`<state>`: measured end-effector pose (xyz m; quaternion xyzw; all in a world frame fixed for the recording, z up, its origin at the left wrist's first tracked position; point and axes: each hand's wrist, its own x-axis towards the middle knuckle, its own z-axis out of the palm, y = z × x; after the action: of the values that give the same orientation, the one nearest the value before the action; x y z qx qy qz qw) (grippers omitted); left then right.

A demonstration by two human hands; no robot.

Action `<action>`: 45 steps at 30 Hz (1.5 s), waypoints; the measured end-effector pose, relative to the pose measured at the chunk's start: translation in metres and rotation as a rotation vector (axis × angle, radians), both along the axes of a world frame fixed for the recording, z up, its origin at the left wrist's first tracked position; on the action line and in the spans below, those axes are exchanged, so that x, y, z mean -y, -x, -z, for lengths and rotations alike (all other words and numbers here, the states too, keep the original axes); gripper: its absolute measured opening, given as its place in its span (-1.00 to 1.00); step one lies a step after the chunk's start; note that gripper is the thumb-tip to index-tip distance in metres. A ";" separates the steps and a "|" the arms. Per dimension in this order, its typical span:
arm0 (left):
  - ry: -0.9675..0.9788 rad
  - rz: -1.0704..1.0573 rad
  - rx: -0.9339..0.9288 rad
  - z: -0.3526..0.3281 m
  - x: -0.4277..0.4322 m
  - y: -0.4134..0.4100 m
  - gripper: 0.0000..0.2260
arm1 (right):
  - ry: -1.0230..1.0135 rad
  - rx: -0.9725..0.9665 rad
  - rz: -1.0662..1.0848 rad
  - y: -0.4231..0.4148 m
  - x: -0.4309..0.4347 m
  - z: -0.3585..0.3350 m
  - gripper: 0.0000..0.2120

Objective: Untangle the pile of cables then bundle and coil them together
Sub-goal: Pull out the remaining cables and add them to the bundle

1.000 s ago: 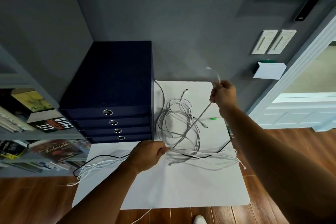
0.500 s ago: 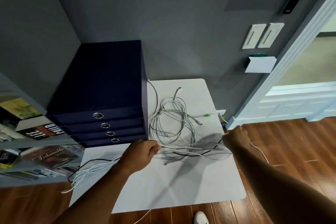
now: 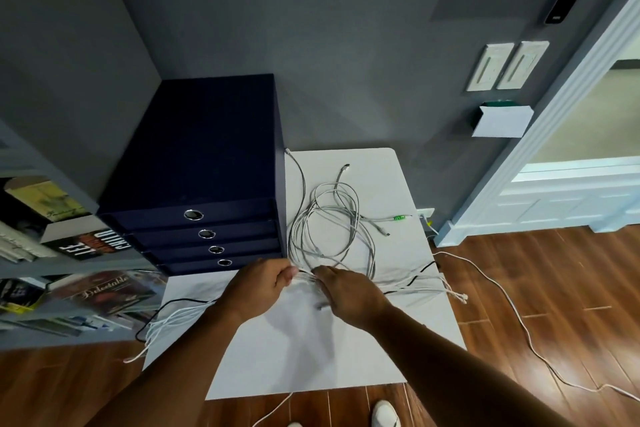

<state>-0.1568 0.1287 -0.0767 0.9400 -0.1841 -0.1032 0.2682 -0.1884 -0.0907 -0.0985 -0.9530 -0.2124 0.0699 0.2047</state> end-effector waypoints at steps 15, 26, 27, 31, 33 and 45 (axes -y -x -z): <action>-0.078 0.040 -0.108 0.033 -0.012 0.019 -0.70 | 0.094 -0.116 -0.033 0.017 0.073 0.031 -0.68; -0.092 0.048 -0.133 0.048 -0.011 0.022 -0.74 | 0.300 -0.215 0.362 0.015 0.115 0.018 -0.33; -0.097 0.041 -0.162 0.050 -0.011 0.023 -0.71 | 0.278 -0.221 0.365 0.016 0.117 0.019 -0.32; -0.091 0.041 -0.344 0.055 -0.005 0.019 -0.67 | 0.130 -0.225 0.325 0.021 0.130 0.020 -0.62; -0.111 0.059 -0.393 0.050 -0.002 0.016 -0.68 | 0.055 -0.264 0.300 0.020 0.136 0.016 -0.80; -0.502 0.412 -0.122 -0.050 0.106 -0.013 -0.71 | 0.014 -0.311 0.232 -0.001 0.145 -0.012 -0.84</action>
<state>-0.1441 0.0223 -0.0268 0.9119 -0.3228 -0.2532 0.0122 -0.1873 -0.2359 -0.0864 -0.9501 -0.0662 0.1938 0.2352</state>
